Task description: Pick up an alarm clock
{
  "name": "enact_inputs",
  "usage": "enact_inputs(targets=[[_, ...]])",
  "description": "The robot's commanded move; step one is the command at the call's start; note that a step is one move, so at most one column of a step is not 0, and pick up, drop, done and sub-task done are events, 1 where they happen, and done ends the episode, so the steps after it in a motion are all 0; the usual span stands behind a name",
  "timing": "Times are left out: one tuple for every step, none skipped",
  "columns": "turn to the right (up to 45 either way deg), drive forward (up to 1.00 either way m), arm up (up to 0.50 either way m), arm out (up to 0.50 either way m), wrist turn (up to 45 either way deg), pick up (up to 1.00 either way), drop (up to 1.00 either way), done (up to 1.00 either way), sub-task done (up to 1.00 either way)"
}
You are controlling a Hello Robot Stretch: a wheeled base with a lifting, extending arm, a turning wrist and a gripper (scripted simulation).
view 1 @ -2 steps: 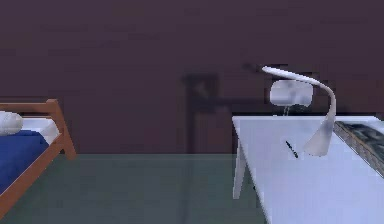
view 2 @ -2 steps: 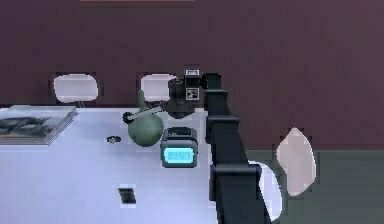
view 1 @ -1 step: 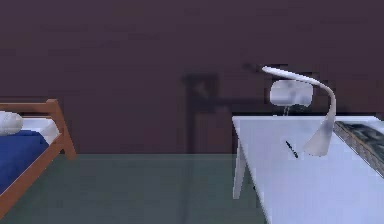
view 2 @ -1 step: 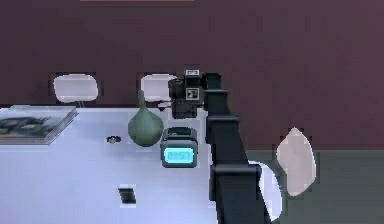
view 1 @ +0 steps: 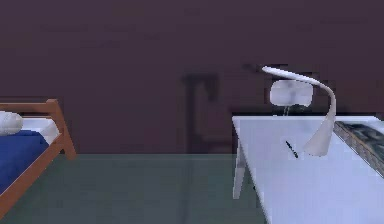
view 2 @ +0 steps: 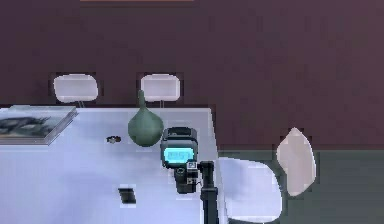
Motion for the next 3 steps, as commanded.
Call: enact_inputs(targets=[[0.0, 0.00, 0.00, 0.00, 0.0, 1.00, 0.00, 0.00, 0.00], [0.0, 0.00, 0.10, 0.00, 0.0, 0.00, 0.00, 0.00, 0.00], [0.0, 0.00, 0.00, 0.00, 0.0, 0.00, 0.00, 1.00, 0.00]])
